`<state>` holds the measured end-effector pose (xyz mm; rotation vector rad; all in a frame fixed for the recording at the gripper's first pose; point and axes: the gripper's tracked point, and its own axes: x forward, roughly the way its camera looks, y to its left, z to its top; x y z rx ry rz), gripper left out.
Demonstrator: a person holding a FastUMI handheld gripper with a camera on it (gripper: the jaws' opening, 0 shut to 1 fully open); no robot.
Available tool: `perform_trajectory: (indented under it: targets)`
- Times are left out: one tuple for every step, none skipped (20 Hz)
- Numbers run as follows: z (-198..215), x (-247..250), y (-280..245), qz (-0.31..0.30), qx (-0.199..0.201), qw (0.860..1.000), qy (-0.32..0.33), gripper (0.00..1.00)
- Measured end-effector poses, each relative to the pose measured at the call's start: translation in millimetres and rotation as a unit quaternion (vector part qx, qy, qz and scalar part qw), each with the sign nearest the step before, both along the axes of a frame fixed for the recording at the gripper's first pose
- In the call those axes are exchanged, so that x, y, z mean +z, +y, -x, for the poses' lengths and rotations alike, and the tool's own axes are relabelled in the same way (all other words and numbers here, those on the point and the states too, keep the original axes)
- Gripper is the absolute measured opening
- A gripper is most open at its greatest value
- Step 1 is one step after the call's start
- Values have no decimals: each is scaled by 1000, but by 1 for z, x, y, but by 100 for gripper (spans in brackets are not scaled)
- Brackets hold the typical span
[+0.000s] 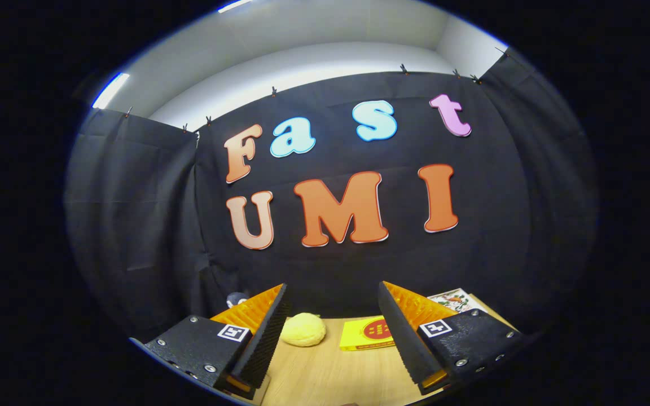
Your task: Open the storage box then place both shoes into the box .Put the left shoe in first, then the right shoe, with the right side of both shoes facing outward in a uniform manner.
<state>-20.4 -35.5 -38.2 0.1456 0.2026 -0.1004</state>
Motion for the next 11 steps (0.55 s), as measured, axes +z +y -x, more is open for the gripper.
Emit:
perform_trajectory:
  targets:
    - [1, 4, -3, 7, -3, 1000, -8, 94]
    - [2, 7, -4, 10, -5, 1000, -14, 94]
    - [2, 10, -5, 13, -5, 1000, -20, 94]
    - [2, 14, -6, 17, -5, 999, -28, 94]
    - [3, 20, -8, 23, -5, 999, -37, 95]
    - [3, 24, -9, 28, -7, 999, -44, 95]
    - [2, 27, -9, 33, -6, 998, -50, 95]
    - [3, 31, -9, 38, -5, 998, -57, 95]
    - [3, 34, -9, 42, -5, 997, -62, 95]
    - [3, 37, -10, 46, -6, 997, -68, 96]
    - [2, 40, -10, 49, -6, 996, -74, 96]
